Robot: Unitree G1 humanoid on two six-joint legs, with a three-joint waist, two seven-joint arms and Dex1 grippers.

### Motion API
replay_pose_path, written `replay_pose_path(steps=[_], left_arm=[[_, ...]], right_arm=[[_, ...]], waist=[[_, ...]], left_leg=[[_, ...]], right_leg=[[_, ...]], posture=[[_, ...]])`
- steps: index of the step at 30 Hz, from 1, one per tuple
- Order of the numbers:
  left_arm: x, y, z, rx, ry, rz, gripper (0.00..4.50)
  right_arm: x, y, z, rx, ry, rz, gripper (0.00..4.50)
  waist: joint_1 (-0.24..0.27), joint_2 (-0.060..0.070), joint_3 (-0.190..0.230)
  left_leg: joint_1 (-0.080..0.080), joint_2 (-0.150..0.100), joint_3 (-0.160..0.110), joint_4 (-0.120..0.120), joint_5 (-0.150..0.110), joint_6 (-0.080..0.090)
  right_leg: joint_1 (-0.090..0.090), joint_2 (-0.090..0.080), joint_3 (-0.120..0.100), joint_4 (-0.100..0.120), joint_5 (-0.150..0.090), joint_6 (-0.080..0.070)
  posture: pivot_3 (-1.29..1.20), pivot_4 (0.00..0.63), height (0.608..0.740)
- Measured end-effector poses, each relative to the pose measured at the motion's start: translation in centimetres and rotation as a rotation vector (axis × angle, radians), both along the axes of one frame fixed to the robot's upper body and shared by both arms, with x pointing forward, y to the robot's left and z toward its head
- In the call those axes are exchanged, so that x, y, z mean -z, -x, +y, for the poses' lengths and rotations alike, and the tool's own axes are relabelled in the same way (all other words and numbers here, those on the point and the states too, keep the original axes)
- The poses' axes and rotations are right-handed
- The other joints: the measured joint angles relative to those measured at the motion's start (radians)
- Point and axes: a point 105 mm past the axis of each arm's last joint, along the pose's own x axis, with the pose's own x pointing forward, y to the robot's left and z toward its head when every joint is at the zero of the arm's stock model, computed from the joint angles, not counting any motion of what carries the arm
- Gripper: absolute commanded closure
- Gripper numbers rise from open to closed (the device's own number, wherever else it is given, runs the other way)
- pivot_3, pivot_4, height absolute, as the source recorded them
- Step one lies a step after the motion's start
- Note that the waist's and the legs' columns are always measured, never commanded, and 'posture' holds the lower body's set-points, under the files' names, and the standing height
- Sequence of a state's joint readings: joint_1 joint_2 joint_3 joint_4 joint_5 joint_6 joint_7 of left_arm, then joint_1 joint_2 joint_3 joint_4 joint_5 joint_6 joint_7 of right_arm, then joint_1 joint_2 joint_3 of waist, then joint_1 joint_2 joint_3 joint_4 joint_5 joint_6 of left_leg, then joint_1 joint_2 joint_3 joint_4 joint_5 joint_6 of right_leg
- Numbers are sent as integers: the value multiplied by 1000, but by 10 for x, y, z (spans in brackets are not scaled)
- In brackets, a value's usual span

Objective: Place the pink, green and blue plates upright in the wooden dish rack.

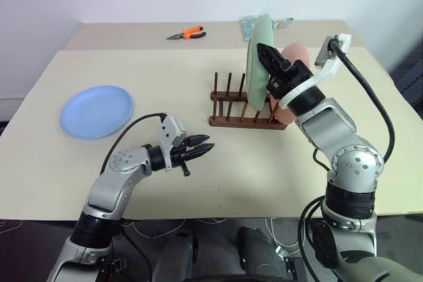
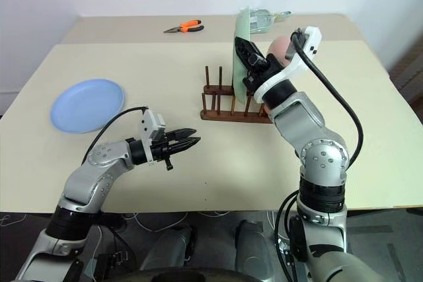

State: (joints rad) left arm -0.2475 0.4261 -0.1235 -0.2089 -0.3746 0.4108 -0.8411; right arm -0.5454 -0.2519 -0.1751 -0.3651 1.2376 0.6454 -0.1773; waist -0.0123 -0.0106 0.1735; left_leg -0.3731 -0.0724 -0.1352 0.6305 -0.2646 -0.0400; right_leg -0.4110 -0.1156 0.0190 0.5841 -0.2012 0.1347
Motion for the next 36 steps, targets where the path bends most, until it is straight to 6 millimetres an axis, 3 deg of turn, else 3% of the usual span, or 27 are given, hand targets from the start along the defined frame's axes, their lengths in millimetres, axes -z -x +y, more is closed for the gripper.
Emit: replay_pose_path(steps=[3,5,7,9,12,13,15,18,19,22,24,26,29,33,36], left_arm=[[0,0,0,-5,0,-1,3324],[0,-1,0,-7,1,1,3062],[1,0,0,-7,2,19,2414],[3,-1,1,-15,0,33,1441],[0,-4,7,-48,16,33,41],[-4,-10,12,-97,29,20,41],[-10,-31,34,-275,58,-16,0],[-29,-73,101,-721,104,-85,0],[-37,-80,121,-840,122,-109,0],[-51,-87,184,-1235,189,-137,0],[-52,-74,230,-1522,242,-116,0],[-45,-56,262,-1713,282,-76,0],[-33,-39,280,-1851,339,5,0],[-5,-30,275,-1847,519,254,0],[16,-31,262,-1775,661,443,870]], right_arm=[[5,-6,-3,8,-14,30,4461],[7,-9,-4,20,-9,35,3780],[3,-16,-9,67,45,4,2989],[-7,-18,-18,130,155,-65,1987],[-23,-15,-28,195,280,-182,1970],[-29,-11,-31,215,364,-237,1970],[-43,-3,-35,219,483,-335,1538],[-66,20,-19,134,651,-536,214],[-65,26,-9,87,698,-576,59],[-36,35,27,-74,876,-634,59],[-8,37,45,-172,967,-640,59],[16,37,56,-233,1005,-623,59],[36,38,66,-280,1021,-619,59],[45,41,72,-304,1022,-639,59],[51,39,71,-302,1032,-632,0]], waist=[[-2,0,0],[-2,0,0],[-2,1,0],[1,1,0],[0,1,0],[0,1,0],[1,1,1],[-4,0,0],[-6,-1,0],[-6,-3,-1],[-4,-5,-1],[0,-5,-1],[13,-8,-1],[25,-10,-2],[23,-12,-1]], left_leg=[[0,0,0,0,0,0],[0,0,0,0,0,0],[0,0,0,0,0,0],[0,0,0,0,0,0],[0,0,0,0,0,0],[0,0,0,0,0,0],[0,0,0,0,0,0],[1,1,0,0,0,0],[1,1,0,-1,0,0],[1,1,0,0,0,0],[0,1,0,0,0,-1],[0,-1,0,0,0,-2],[-1,-2,-1,1,1,-2],[-1,-2,-2,2,1,-3],[-1,-1,-2,1,1,-3]], right_leg=[[0,1,0,0,0,0],[0,1,0,0,0,0],[0,1,0,0,0,0],[0,0,0,0,0,0],[0,0,0,0,0,1],[0,0,0,0,0,1],[0,0,0,0,0,1],[0,1,-1,0,-2,5],[0,1,-1,0,-2,5],[0,1,-1,0,-2,5],[0,1,0,0,-1,5],[0,-1,0,-1,0,3],[0,-1,-1,0,0,3],[1,-1,-1,0,1,3],[1,-1,-1,0,1,3]], posture=[[0,150,740],[0,150,740],[0,150,740],[0,150,740],[0,150,740],[0,150,740],[0,150,740],[0,150,740],[0,150,740],[0,150,740],[0,150,740],[0,150,740],[0,150,740],[0,150,740],[0,150,740]])
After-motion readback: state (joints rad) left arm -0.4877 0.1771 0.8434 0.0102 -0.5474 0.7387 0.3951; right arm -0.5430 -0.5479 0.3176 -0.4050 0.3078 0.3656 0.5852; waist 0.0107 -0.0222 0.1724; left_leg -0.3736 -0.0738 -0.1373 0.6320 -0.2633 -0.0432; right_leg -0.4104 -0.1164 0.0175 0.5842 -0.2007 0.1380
